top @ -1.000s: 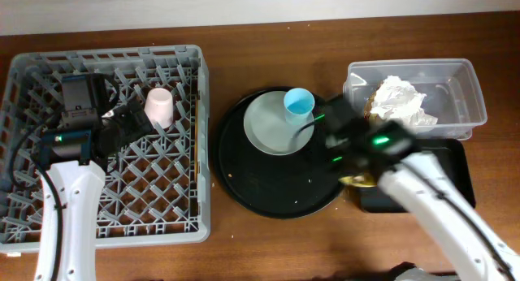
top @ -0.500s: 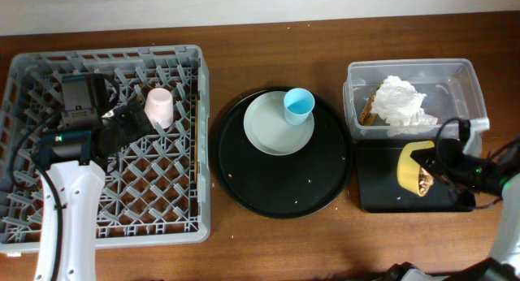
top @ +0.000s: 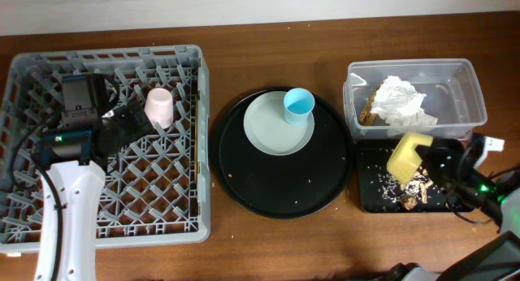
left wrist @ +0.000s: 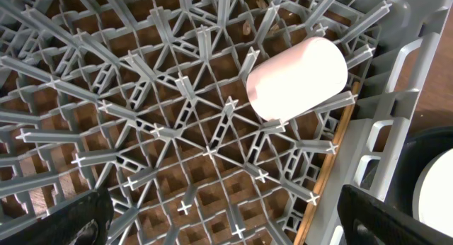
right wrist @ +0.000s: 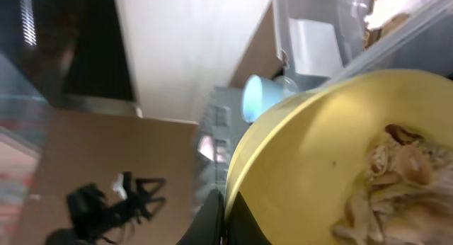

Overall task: Sort waste into correct bins and load items into the dishwasher rack
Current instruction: 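Tip the yellow bowl over the black tray to empty the scraps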

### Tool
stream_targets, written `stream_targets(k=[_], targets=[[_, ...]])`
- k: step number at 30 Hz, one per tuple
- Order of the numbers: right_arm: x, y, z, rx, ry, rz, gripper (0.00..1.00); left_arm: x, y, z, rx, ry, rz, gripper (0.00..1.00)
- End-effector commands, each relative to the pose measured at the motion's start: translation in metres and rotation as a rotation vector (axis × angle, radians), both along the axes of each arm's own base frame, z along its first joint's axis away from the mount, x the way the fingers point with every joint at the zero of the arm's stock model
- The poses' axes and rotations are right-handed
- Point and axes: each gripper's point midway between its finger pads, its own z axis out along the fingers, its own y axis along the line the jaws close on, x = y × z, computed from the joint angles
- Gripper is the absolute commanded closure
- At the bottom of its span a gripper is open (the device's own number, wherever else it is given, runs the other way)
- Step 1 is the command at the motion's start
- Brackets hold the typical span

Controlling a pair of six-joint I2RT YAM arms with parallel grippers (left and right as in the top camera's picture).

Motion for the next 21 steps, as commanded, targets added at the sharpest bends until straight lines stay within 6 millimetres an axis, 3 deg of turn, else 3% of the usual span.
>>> stream_targets(k=[1, 10, 17, 21], targets=[[-0.002, -0.009, 0.013, 0.074, -0.06, -0.046, 0.96, 0.0, 0.001, 0.004, -0.007, -0.016, 0.01, 0.01], [-0.005, -0.005, 0.022, 0.16, -0.059, -0.055, 0.96, 0.0, 0.001, 0.004, -0.007, -0.016, 0.01, 0.01], [-0.01, 0.001, 0.024, 0.309, 0.058, -0.07, 0.96, 0.0, 0.001, 0.004, -0.007, -0.016, 0.01, 0.01], [-0.009, 0.001, 0.024, 0.28, 0.036, -0.067, 0.96, 0.0, 0.001, 0.004, -0.007, -0.016, 0.01, 0.01]])
